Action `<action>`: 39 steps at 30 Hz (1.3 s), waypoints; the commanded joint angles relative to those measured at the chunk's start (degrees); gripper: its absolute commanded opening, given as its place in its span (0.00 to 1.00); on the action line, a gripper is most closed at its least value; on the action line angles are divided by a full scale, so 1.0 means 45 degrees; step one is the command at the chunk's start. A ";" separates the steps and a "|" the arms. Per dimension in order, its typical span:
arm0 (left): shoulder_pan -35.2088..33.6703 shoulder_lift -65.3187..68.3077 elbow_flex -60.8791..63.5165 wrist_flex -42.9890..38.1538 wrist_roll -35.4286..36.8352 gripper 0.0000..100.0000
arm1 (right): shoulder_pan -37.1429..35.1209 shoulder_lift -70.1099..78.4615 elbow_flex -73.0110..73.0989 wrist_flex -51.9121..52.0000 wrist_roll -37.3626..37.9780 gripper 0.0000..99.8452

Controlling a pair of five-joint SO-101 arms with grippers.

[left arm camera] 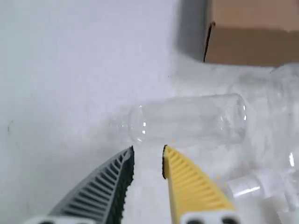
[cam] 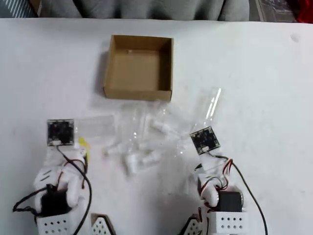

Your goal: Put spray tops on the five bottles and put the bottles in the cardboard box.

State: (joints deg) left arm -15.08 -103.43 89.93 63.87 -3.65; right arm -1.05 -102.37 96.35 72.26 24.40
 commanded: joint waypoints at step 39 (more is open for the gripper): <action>-0.0244 1.6283 -1.0393 0.0059 0.5861 0.23 | 0.0635 -0.0166 0.0098 0.0088 0.0000 0.02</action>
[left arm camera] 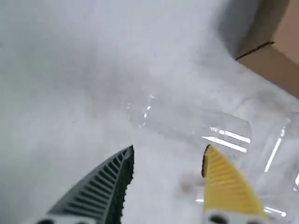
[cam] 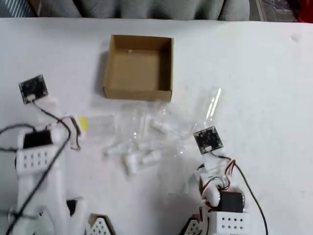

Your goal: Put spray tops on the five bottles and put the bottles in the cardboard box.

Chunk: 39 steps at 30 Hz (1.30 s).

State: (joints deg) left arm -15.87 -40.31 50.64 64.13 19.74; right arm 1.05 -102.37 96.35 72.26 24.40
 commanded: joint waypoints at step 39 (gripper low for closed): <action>0.0498 0.7258 -0.2501 -0.1543 0.2755 0.40 | 0.0186 -0.0166 0.0098 0.0088 0.0000 0.02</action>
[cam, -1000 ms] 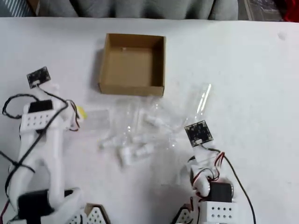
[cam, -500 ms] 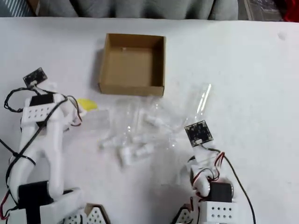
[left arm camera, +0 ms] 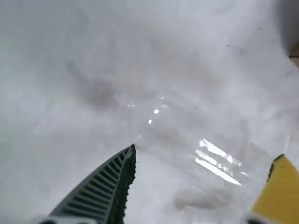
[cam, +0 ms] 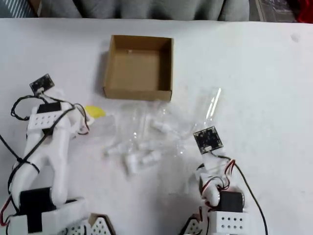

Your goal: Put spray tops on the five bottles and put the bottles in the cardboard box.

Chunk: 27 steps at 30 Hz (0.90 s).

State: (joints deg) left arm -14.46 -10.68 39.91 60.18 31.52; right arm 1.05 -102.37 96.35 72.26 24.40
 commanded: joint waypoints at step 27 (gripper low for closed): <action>-0.0029 0.1377 0.0020 -0.1934 -0.0879 0.15 | 0.0811 -0.0166 0.0098 0.0088 0.0000 0.02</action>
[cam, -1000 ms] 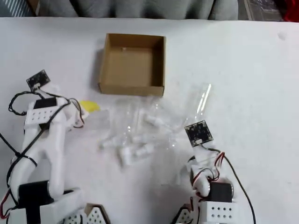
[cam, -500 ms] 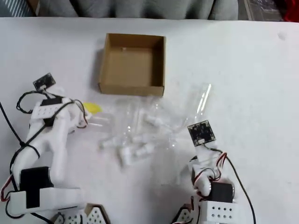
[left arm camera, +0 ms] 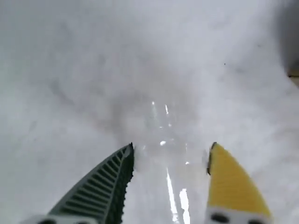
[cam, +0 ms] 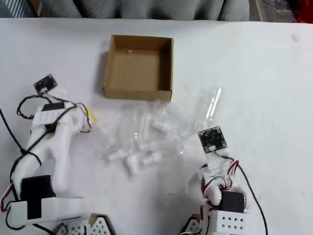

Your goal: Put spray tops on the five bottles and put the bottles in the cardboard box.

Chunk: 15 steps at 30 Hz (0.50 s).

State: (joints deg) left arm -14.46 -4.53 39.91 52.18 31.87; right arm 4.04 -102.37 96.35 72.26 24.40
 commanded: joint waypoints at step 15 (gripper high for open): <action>-0.0029 -0.0127 -0.0078 0.0391 -0.3419 0.27 | 0.0166 -0.0166 0.0098 0.0088 0.0000 0.02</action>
State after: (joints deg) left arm -14.20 -4.70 40.26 51.91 17.19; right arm 4.04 -102.37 96.35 72.26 24.40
